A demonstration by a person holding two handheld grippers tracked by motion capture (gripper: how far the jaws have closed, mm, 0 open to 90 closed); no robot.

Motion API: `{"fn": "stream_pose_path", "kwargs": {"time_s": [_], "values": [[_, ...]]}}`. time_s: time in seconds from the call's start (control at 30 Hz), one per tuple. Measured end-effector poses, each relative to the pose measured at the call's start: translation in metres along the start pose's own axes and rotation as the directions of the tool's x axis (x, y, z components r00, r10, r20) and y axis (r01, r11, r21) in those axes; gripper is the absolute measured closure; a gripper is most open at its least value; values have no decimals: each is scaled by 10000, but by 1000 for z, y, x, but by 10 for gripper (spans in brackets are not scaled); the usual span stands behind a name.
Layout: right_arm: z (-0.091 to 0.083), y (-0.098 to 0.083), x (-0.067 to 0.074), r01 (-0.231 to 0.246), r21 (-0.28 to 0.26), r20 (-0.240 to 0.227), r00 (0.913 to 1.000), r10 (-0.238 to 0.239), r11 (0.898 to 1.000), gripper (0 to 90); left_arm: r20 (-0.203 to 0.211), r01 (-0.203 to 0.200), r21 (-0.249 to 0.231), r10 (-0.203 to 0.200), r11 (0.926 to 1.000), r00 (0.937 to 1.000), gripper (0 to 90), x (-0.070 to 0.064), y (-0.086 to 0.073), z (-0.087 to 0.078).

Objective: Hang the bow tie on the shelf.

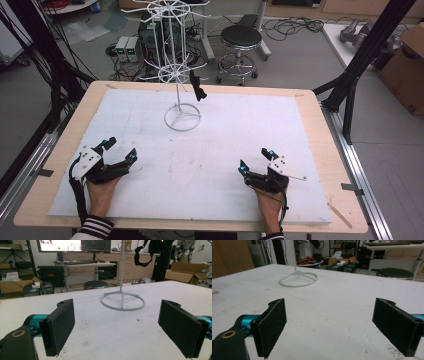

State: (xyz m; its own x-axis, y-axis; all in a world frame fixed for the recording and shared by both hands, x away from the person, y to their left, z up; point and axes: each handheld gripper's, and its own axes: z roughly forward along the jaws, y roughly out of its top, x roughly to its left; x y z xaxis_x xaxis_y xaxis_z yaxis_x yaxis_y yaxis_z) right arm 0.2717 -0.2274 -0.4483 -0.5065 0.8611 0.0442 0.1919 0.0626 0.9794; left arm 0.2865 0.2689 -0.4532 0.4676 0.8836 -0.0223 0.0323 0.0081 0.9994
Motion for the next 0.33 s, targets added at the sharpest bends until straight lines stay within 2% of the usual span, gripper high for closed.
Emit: {"fn": "stream_pose_path", "kwargs": {"time_s": [0.17, 0.33], "values": [[0, -1, 0, -170, -108, -85, 9998, 169, 9998, 110, 9, 13, 6, -13, 10000, 10000, 143, 0, 0, 0], [-1, -2, 1, -51, -261, -52, 10000, 49, 9996, 110, -3, -7, -26, 7, 10000, 10000, 143, 0, 0, 0]]}}
